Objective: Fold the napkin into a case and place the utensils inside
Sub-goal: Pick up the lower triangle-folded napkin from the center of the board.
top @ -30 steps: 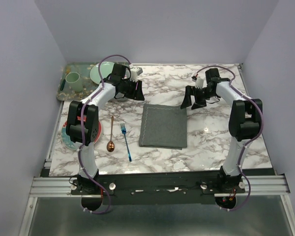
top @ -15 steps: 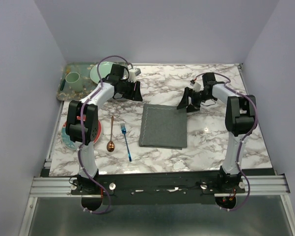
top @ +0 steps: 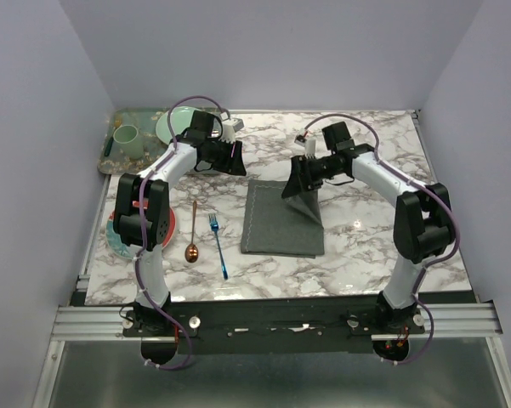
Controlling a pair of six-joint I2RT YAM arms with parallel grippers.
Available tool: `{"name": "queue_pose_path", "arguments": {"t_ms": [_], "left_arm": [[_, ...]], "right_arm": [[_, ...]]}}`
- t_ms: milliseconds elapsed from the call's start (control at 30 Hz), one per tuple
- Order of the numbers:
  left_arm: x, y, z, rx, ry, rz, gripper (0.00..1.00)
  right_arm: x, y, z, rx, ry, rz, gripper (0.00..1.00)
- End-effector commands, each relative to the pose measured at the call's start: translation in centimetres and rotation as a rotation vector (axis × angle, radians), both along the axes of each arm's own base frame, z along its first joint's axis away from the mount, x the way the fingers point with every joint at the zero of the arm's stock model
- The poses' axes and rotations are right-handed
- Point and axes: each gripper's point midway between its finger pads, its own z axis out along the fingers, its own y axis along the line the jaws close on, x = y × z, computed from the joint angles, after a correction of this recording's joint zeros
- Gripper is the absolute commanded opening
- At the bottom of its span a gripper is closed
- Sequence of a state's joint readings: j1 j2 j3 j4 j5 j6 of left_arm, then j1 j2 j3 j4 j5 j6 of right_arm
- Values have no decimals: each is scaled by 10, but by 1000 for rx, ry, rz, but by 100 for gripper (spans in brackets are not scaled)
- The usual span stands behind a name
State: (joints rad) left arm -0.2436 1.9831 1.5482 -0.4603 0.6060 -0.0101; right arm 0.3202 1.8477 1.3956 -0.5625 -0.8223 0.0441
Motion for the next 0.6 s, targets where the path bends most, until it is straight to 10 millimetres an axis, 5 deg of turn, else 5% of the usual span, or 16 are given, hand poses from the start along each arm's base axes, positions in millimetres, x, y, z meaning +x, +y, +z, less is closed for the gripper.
{"name": "queue_pose_path", "arguments": {"t_ms": [0,167,367,533,567], "left_arm": [[3,1,6,-13,-12,-40,55],[8,-1,9,-19,-19,-42,55],[14,-2,10,-23,-22,-38,54],[16,-1,9,-10,-24,-37,54],[16,0,9,-8,-23,-35,54]], "right_arm": [[8,-11,18,-26,-157,29,74],[37,-38,25,-65,-203,-67,74],[62,-70,-6,-113,-108,-170,71],[80,-86,-21,-125,2,-219,87],[80,-89,-36,-131,59,-222,87]]}}
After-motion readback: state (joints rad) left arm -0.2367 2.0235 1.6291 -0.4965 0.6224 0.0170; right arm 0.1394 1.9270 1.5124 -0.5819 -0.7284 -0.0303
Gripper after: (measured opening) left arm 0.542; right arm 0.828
